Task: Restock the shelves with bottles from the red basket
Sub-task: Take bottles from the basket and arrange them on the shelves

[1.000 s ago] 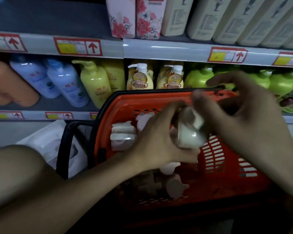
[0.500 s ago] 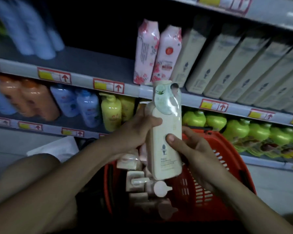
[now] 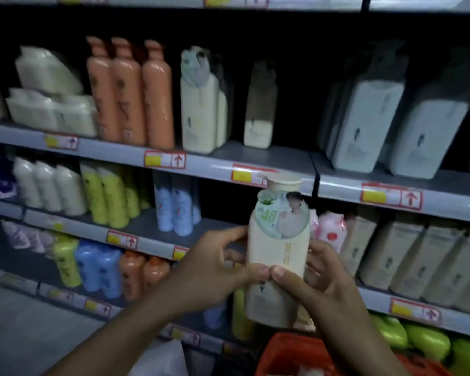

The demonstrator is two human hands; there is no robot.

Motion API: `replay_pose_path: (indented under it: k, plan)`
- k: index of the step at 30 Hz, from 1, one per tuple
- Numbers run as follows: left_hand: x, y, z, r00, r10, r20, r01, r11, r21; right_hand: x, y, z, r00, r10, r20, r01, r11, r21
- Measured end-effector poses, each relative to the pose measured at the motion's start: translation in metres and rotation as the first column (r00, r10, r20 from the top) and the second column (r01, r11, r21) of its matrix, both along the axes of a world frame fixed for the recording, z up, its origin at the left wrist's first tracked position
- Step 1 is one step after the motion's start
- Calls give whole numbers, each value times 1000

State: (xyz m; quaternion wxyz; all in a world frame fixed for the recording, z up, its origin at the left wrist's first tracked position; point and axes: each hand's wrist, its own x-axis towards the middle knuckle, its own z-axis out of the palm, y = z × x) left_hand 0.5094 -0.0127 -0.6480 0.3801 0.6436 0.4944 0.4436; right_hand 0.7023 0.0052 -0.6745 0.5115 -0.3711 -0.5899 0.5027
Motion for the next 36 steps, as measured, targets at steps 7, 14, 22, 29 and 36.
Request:
replay_pose_path:
  k: [7, 14, 22, 29, 36]
  plan:
    - [-36, 66, 92, 987, 159, -6, -148, 927, 345, -47, 74, 105, 997, -23, 68, -6, 919, 395]
    - [-54, 181, 133, 969, 246, -10, -229, 915, 334, -76, 189, 150, 977, -143, 159, 49, 873, 485]
    - [-44, 223, 108, 916, 400, 18, -388, 876, 288, -82, 232, 132, 937, -242, 250, 156, 935, 319]
    - [-40, 221, 87, 872, 489, 17, -462, 811, 360, -95, 218, 113, 848, -426, 315, 285, 868, 407]
    - [-37, 224, 88, 871, 490, 25, -467, 812, 349, -104, 225, 113, 822, -471, 321, 347, 860, 374]
